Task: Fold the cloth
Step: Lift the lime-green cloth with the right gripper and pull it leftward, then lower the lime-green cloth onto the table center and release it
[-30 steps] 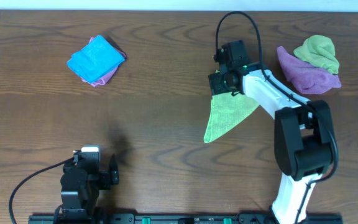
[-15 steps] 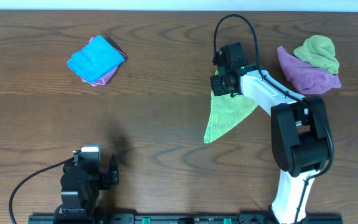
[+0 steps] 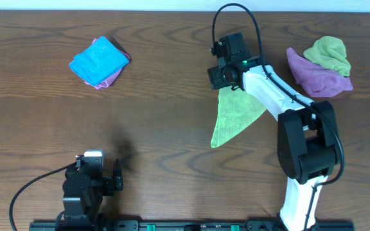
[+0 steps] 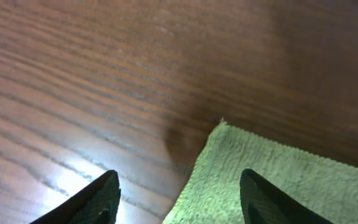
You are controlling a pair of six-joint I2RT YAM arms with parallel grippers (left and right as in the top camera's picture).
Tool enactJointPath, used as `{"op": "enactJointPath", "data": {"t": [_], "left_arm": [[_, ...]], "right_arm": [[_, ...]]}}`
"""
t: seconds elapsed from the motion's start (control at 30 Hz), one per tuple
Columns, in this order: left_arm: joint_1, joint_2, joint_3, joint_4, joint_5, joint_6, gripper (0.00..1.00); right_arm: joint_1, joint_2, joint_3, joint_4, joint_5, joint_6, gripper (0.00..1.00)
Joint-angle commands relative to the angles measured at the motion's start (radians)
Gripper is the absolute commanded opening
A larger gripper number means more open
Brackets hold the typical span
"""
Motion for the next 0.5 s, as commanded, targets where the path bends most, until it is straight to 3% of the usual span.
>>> {"op": "enactJointPath", "data": {"t": [0.0, 0.17, 0.47], "left_arm": [[-0.003, -0.007, -0.013, -0.005, -0.007, 0.006, 0.95], [-0.003, -0.007, -0.013, -0.005, -0.007, 0.006, 0.95], [-0.003, -0.007, -0.013, -0.005, -0.007, 0.006, 0.95]], "right_arm": [[0.003, -0.001, 0.015, 0.029, 0.063, -0.023, 0.6], [0.003, 0.029, 0.015, 0.076, 0.082, -0.057, 0.55], [0.003, 0.093, 0.015, 0.059, 0.093, -0.057, 0.55]]}}
